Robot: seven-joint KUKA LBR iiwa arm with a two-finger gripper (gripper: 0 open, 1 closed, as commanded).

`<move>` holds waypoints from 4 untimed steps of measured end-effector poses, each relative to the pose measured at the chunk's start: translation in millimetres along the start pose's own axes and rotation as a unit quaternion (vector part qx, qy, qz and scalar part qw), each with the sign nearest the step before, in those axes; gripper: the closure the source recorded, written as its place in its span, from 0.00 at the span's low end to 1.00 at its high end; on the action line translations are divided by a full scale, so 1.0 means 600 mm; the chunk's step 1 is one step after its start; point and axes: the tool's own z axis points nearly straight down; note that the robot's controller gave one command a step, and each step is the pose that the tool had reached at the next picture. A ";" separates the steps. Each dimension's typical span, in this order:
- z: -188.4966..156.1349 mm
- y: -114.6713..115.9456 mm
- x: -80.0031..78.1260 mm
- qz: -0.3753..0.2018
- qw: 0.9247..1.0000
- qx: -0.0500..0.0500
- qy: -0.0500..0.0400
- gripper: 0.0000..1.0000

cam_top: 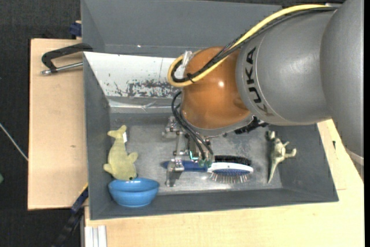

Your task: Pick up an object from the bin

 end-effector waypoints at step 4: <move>0.125 -0.245 -0.010 -0.068 0.998 0.000 -0.003 0.00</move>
Offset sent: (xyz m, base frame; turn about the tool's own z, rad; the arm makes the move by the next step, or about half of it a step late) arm -0.0025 -0.0641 -0.0769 -0.1115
